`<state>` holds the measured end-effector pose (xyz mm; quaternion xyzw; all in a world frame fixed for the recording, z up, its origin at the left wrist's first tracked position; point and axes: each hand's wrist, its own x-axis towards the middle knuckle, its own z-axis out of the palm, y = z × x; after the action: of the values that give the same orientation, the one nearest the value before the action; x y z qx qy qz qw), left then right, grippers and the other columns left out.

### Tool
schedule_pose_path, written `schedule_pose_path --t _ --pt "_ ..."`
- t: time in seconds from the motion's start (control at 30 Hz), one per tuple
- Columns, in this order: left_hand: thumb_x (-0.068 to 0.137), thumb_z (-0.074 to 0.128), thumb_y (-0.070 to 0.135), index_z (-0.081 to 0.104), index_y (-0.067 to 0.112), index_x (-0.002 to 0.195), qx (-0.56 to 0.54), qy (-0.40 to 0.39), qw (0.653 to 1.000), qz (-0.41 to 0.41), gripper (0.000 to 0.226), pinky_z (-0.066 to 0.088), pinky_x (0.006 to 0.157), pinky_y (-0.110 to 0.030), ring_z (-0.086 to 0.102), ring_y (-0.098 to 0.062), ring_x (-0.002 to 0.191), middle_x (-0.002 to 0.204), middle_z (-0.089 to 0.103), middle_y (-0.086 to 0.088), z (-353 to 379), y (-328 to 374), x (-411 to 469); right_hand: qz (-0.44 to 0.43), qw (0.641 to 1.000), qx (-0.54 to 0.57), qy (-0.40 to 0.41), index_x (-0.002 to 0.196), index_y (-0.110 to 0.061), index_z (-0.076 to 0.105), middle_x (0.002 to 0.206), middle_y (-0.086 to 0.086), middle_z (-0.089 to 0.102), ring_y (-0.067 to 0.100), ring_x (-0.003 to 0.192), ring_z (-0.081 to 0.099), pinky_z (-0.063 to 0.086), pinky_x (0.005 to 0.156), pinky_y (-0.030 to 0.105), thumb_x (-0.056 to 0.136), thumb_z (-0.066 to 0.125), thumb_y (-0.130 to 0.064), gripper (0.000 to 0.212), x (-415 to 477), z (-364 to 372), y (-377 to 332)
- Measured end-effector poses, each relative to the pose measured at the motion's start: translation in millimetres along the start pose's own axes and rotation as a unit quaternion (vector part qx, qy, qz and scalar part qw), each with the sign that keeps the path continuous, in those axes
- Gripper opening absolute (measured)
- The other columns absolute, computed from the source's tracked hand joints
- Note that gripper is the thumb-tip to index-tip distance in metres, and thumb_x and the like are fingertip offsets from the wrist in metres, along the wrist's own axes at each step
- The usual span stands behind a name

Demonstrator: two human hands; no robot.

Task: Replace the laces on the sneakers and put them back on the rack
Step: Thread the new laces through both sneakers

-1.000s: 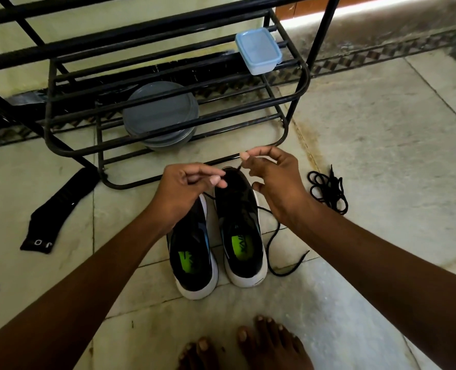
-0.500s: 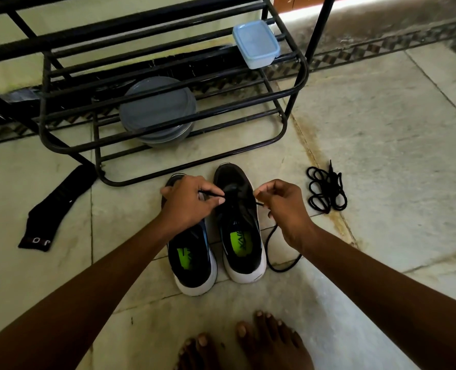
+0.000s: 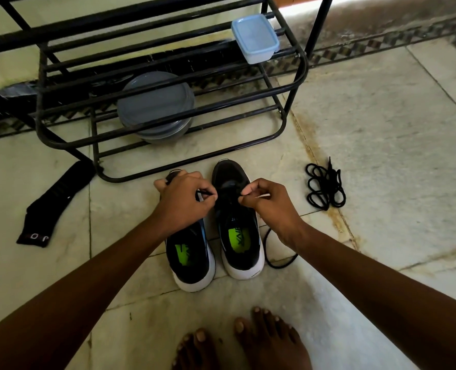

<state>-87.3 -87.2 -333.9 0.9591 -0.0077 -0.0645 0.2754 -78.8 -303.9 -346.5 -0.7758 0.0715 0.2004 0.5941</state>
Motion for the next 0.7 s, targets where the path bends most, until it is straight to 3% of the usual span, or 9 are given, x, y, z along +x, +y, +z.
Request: schedule_pose_path --t 0.1,0.23,0.4,0.6,0.7 --pt "0.076 0.054 0.052 0.062 0.051 0.072 0.004 0.006 1.0 -0.012 0.009 0.041 0.09 -0.053 0.053 -0.011 0.095 0.078 0.058 0.019 3.4 3.4 -1.0 -0.047 0.997 -0.052 -0.014 0.085 -0.018 0.077 0.08 -0.005 0.071 0.003 0.07 0.065 0.053 0.069 0.023 0.078 0.078 -0.011 0.01 1.8 3.6 2.5" --pt "0.076 0.055 0.055 0.068 0.047 0.077 -0.05 0.021 0.998 -0.034 0.016 0.048 0.089 -0.054 0.061 -0.006 0.087 0.079 0.063 0.02 3.2 1.4 0.4 -0.075 0.982 -0.17 -0.009 0.088 -0.04 0.073 0.106 -0.01 0.065 0.013 0.114 0.052 0.05 0.098 0.037 0.067 0.071 -0.042 0.022 8.2 7.7 10.8" --pt "0.074 0.059 0.055 0.068 0.052 0.088 -0.089 0.034 0.994 -0.051 0.017 0.051 0.088 -0.053 0.065 0.0 0.082 0.082 0.067 0.021 1.9 2.5 1.0 -0.074 0.984 -0.157 -0.041 0.101 -0.032 0.077 0.119 -0.002 0.045 0.016 0.125 0.042 0.043 0.111 0.036 0.074 0.084 -0.025 0.028 7.0 5.8 3.0" --pt "0.08 0.068 0.04 0.072 0.043 0.077 -0.072 0.014 0.997 -0.031 0.005 0.052 0.084 -0.047 0.062 0.0 0.08 0.079 0.065 0.017 1.7 4.7 -0.9 -0.06 0.984 -0.162 -0.054 0.105 -0.028 0.077 0.126 -0.002 0.039 0.022 0.131 0.039 0.039 0.115 0.039 0.078 0.082 -0.02 0.029 6.1 6.4 -1.4" --pt "0.074 0.059 0.05 0.07 0.045 0.075 -0.052 0.015 0.998 -0.045 0.013 0.049 0.089 -0.051 0.061 0.0 0.082 0.078 0.064 0.018 2.3 7.9 -2.3 -0.057 0.981 -0.174 -0.067 0.108 -0.024 0.077 0.13 -0.001 0.036 0.021 0.132 0.033 0.035 0.114 0.031 0.079 0.079 -0.017 0.03 5.8 5.6 -6.1"
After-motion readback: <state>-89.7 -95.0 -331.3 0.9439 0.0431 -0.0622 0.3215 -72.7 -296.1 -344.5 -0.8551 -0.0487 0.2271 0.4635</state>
